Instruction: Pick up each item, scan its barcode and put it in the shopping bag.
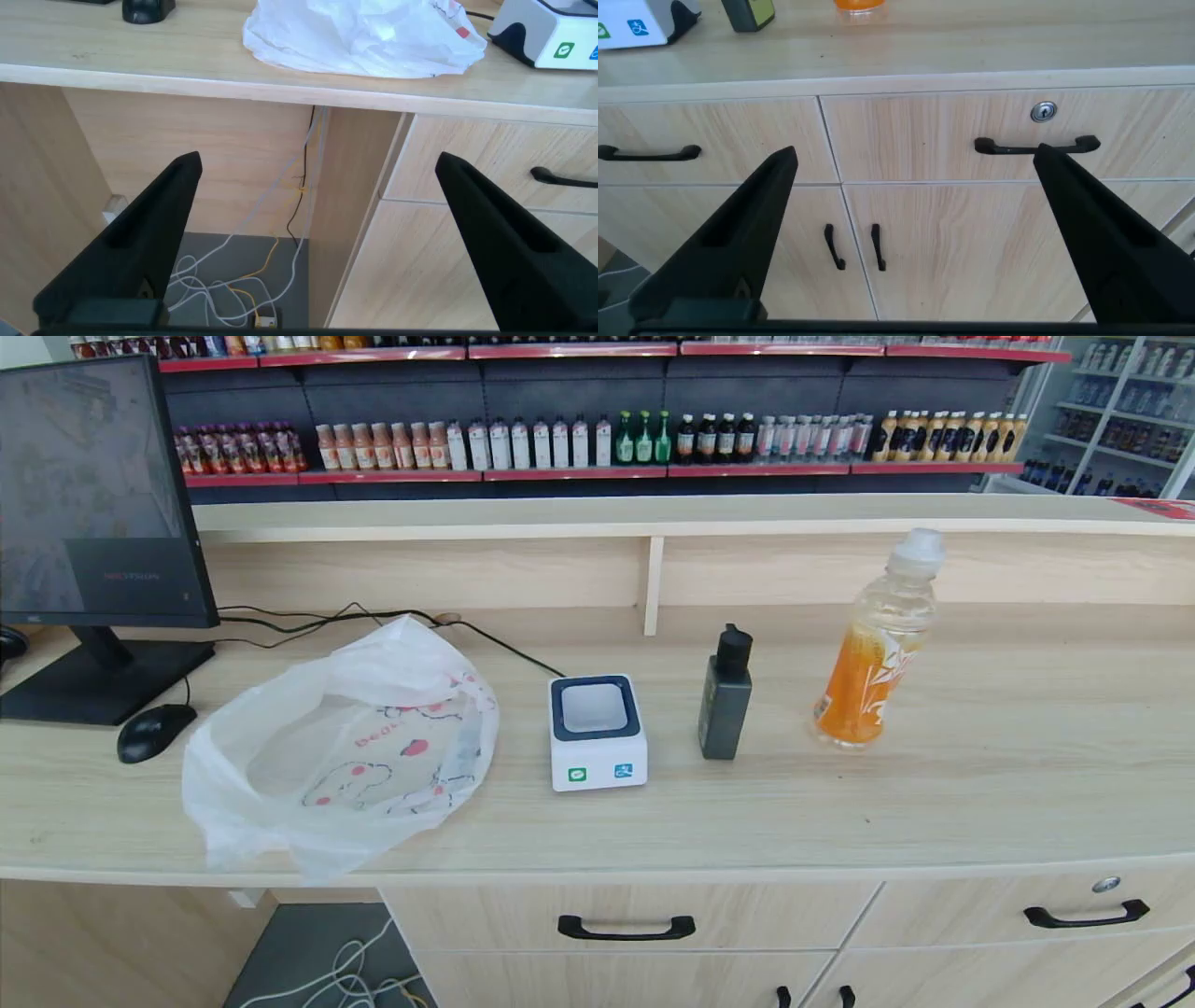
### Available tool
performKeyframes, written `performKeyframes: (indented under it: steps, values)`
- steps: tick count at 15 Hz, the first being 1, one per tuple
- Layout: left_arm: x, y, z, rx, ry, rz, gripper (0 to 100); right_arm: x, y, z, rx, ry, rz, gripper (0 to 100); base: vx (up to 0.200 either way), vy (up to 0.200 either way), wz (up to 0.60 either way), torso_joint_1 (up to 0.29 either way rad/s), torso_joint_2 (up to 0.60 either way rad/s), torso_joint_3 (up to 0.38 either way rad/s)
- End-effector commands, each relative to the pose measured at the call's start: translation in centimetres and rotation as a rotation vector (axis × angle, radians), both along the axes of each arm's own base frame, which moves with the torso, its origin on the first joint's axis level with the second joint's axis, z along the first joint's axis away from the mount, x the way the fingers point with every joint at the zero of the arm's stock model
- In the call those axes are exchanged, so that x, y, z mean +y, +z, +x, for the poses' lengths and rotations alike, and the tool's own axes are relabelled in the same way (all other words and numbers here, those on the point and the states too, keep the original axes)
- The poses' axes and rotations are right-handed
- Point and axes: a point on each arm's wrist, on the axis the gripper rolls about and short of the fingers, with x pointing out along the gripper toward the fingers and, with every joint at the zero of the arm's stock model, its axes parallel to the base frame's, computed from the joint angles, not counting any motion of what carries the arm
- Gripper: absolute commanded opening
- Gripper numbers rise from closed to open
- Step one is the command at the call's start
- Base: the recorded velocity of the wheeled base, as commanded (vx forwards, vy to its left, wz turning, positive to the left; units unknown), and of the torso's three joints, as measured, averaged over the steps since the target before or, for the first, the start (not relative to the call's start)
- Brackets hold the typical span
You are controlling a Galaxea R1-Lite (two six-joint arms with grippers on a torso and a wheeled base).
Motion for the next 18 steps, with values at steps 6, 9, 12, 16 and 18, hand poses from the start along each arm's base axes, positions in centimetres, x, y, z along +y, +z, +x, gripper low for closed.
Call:
performKeyframes:
  steps: [6,9,12,16,18]
  values:
    - [0.0,0.0,0.0,0.001,-0.001,0.001,100,0.0,8.8,0.2,-0.112,-0.004,-0.026,100,0.0,0.0,0.0,0.0,0.0,0.0]
    - [0.0,0.0,0.0,-0.001,-0.001,0.003,100,-0.1,14.8,5.9,-0.249,-0.03,0.038,100,0.0,0.0,0.0,0.0,0.0,0.0]
    - [0.0,0.0,0.0,0.001,-0.001,0.004,100,-0.4,16.3,12.5,-0.366,-0.024,0.053,100,0.0,0.0,0.0,0.0,0.0,0.0]
    - [0.0,0.0,0.0,-0.001,-0.001,0.003,100,0.0,13.9,15.6,-0.333,0.005,0.017,100,0.0,0.0,0.0,0.0,0.0,0.0]
    - [0.0,0.0,0.0,-0.001,-0.001,0.003,100,1.0,12.3,16.0,-0.297,0.069,-0.032,100,0.0,0.0,0.0,0.0,0.0,0.0]
